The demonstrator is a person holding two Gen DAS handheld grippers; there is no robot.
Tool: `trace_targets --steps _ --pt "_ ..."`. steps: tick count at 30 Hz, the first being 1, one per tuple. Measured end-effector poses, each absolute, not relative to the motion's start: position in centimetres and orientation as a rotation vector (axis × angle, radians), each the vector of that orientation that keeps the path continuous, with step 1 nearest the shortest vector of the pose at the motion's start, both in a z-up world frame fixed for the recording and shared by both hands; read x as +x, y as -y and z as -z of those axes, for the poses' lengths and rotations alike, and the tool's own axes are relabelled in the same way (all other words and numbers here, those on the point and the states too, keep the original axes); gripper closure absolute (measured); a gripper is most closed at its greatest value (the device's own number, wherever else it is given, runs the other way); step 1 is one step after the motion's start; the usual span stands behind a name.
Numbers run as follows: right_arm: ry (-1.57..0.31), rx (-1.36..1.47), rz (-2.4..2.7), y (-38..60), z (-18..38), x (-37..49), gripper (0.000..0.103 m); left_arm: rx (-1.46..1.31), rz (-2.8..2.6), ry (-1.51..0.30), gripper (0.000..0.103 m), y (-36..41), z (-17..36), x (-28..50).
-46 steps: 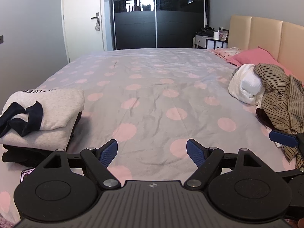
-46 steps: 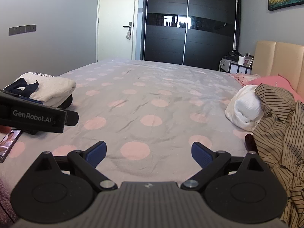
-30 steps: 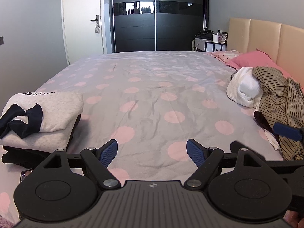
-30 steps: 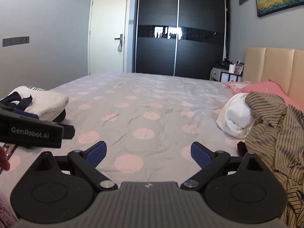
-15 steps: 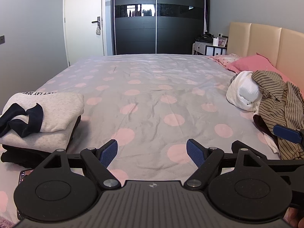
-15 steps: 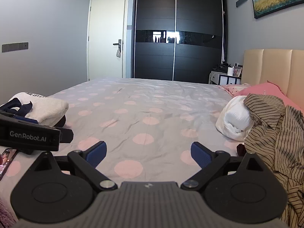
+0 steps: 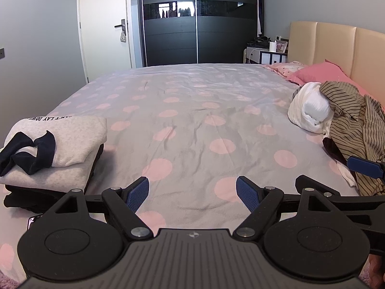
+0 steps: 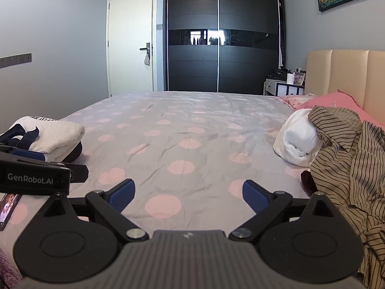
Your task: Fold clothes
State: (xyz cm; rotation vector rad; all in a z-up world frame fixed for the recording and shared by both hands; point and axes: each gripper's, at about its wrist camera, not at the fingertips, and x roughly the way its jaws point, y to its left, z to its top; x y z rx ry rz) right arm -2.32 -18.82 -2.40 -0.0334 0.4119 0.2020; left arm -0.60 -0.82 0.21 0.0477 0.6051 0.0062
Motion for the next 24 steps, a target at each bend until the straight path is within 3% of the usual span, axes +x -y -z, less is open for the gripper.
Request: trace_targets --steps 24 --pt "-0.426 -0.012 -0.205 19.08 2.91 -1.97 0.006 0.07 -0.005 -0.625 0.023 1.26 0.08 -0.7"
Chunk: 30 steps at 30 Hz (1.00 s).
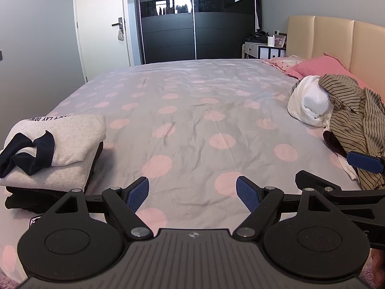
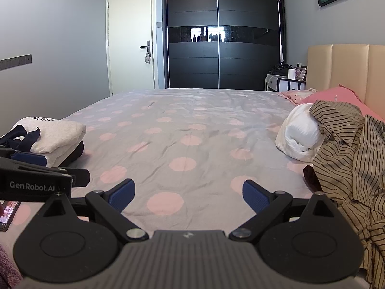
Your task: Fold clothes
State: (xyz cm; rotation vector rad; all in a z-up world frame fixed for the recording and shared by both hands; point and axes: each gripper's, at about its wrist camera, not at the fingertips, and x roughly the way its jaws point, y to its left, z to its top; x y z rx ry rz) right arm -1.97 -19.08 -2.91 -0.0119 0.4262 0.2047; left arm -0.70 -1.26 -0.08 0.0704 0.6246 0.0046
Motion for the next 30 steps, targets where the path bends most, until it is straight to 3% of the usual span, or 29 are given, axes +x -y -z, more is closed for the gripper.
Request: trace_targets --steps 26,30 --pt "-0.506 -0.071 -0.145 21.5 2.6 -0.8 0.007 0.103 -0.024 -0.699 0.023 1.0 1.6 0.6" --pt "-0.582 -0.051 -0.07 24.9 1.8 1.4 0.022 0.11 -0.039 -0.717 0.024 0.8 2.0 1.2"
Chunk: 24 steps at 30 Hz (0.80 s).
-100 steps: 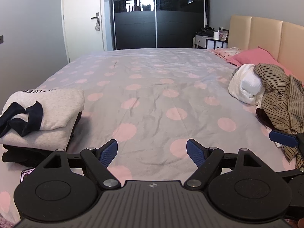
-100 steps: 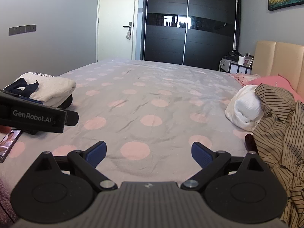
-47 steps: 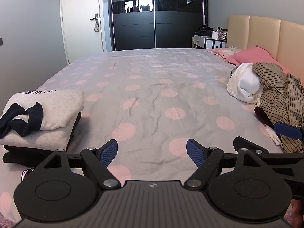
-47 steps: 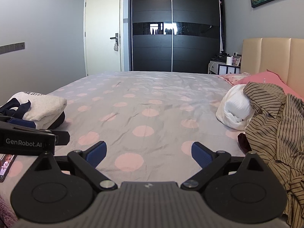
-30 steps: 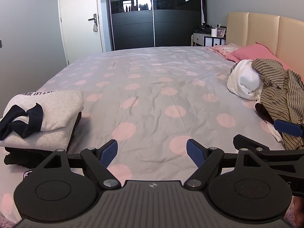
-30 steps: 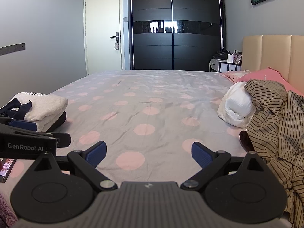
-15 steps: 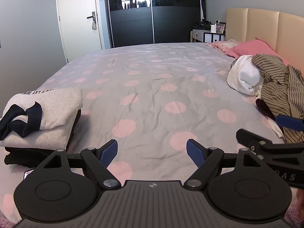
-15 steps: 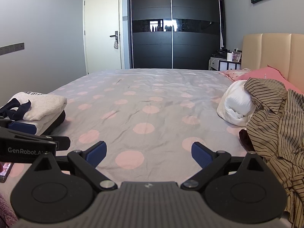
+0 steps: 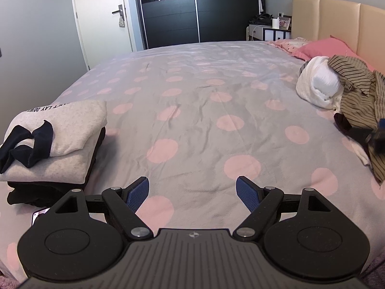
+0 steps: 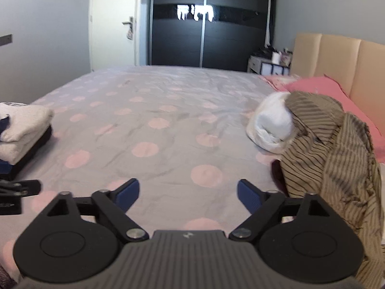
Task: Fold clothes
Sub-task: 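Reach the right gripper into the striped shirt and close on fabric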
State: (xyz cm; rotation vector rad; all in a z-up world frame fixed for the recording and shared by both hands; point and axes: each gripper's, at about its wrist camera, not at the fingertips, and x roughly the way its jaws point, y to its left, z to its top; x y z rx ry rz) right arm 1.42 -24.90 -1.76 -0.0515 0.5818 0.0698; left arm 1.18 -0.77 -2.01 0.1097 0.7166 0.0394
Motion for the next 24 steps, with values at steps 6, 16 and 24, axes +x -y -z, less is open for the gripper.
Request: trace_targets --steps 6,16,24 --pt "-0.685 0.035 0.093 32.7 0.4 5.6 0.024 0.123 -0.067 -0.749 0.029 0.4 3.0 2.3" --pt "-0.678 0.058 0.381 45.0 1.5 13.2 0.024 0.134 -0.096 -0.818 0.033 0.5 5.1 5.1" --pt "-0.673 0.109 0.415 49.2 3.6 18.2 0.043 0.165 -0.091 -0.873 0.034 1.4 6.5 7.2"
